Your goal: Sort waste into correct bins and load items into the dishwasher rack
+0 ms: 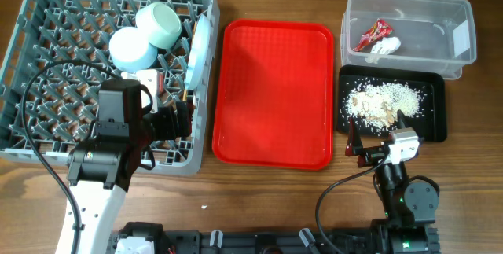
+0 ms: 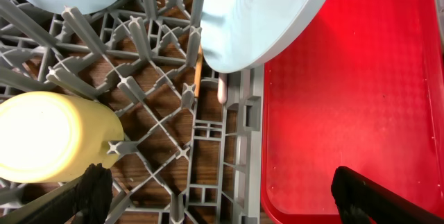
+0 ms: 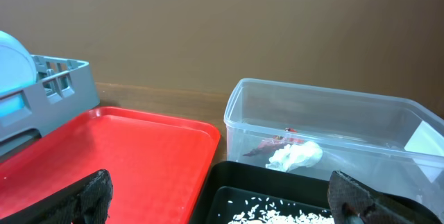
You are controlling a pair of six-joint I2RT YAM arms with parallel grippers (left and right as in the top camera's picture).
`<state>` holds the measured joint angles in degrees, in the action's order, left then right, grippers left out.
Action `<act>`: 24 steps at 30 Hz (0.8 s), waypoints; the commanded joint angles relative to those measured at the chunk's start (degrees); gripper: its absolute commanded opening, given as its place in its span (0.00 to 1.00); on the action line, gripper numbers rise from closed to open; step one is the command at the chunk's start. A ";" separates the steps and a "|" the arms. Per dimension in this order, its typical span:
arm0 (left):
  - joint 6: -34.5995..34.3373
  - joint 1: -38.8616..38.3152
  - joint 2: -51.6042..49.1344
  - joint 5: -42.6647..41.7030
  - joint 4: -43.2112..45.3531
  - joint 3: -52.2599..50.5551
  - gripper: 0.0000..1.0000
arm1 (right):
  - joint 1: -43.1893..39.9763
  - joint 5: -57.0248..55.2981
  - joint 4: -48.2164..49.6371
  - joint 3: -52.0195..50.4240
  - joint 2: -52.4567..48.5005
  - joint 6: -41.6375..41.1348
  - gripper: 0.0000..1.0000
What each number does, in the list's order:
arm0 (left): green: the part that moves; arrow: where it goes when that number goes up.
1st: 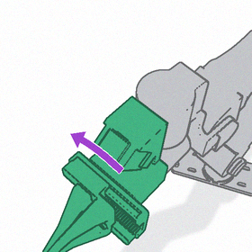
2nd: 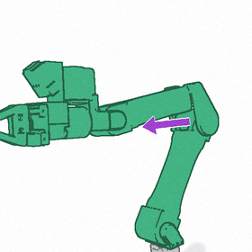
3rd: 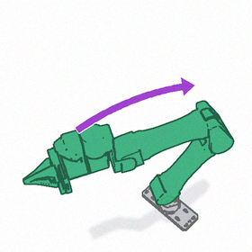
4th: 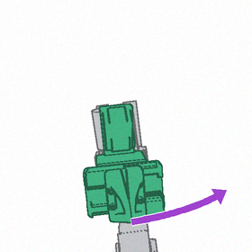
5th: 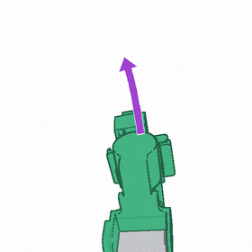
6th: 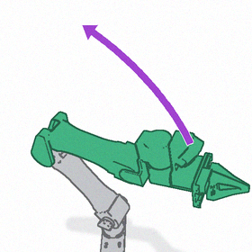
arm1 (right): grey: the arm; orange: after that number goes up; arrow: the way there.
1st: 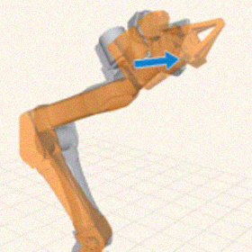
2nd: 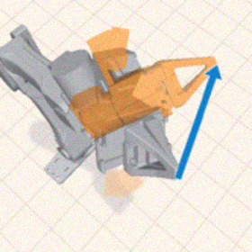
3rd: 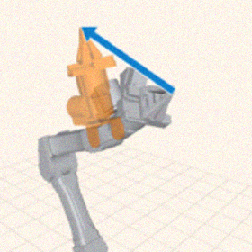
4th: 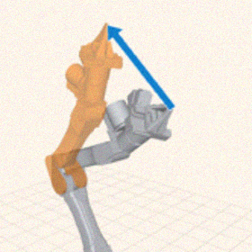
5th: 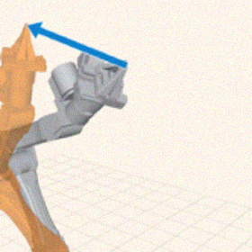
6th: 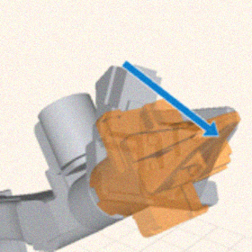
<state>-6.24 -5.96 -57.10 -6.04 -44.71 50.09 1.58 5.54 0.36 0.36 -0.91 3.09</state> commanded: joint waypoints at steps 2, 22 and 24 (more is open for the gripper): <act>1.11 -0.15 -0.07 -0.52 0.13 -0.48 1.00 | -0.11 0.87 0.00 -0.07 0.63 -0.46 1.00; 1.14 -0.04 0.00 2.29 0.13 -0.48 1.00 | -0.11 0.87 0.02 -0.07 0.63 -0.48 1.00; 1.14 -0.04 0.28 3.58 -0.09 -0.48 1.00 | -0.11 0.87 0.00 -0.07 0.63 -0.48 1.00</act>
<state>-6.24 -5.96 -57.10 -5.32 -44.71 50.09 1.58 5.54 0.36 0.36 -0.89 3.09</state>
